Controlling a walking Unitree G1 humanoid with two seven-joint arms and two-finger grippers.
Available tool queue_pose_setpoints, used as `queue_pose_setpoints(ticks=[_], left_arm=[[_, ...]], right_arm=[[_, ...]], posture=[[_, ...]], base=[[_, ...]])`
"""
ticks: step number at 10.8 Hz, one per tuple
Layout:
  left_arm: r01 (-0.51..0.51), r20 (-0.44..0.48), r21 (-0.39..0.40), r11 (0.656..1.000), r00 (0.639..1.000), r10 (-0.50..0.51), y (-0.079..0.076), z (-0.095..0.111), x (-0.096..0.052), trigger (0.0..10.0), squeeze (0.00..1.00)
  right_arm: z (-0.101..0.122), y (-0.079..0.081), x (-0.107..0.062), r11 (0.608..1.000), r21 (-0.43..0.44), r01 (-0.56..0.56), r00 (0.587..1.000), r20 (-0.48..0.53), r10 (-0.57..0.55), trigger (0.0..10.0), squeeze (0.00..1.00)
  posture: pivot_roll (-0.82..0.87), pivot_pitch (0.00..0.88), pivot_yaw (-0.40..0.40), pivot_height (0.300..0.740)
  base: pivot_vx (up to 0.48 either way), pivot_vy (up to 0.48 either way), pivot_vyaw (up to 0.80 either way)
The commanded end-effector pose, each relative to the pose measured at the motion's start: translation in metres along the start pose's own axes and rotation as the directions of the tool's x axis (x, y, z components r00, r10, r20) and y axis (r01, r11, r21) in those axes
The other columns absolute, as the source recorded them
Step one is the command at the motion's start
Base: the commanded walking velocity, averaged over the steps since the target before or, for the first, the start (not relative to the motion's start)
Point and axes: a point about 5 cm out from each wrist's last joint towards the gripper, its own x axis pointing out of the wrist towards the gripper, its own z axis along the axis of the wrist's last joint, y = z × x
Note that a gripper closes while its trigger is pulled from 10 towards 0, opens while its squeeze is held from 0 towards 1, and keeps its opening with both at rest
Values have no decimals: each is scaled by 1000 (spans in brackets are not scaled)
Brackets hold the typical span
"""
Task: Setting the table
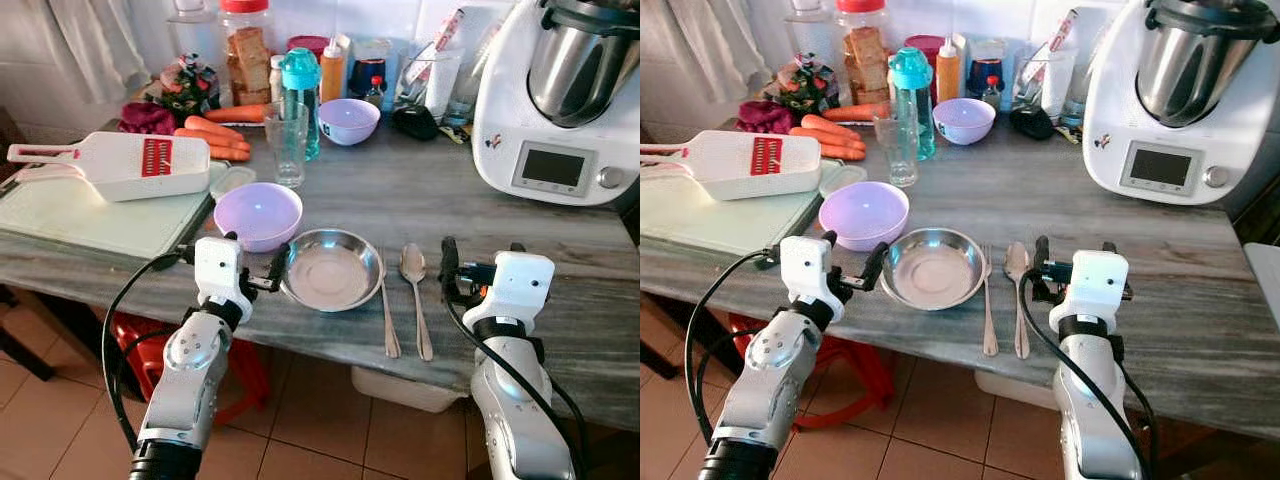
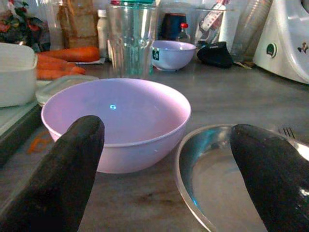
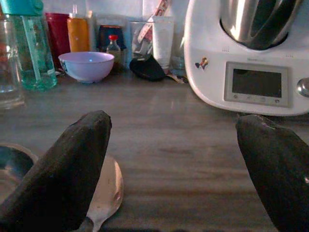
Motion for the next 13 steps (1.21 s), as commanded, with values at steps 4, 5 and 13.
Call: queue_pose_setpoints(ticks=[4, 5, 13], left_arm=[[6, -16, 8, 1000, 1000, -6, -2, -4, 2, 10000, 0], [5, -18, 8, 1000, 1000, -5, -2, -4, 1, 10000, 0], [32, -32, 11, 999, 999, -31, -3, -8, 2, 10000, 0]], right_arm=[[6, -1, 3, 1000, 10, 7, 1000, 21, -7, 10000, 0], [6, -1, 3, 1000, 9, 6, 1000, 20, -6, 10000, 0], [6, -1, 6, 1000, 15, 20, 999, 26, -20, 10000, 0]], posture=[[26, 16, 24, 740], [26, 17, 23, 740], [27, 14, 35, 740]], base=[[-305, 0, 0], [-311, 0, 0], [-333, 0, 0]])
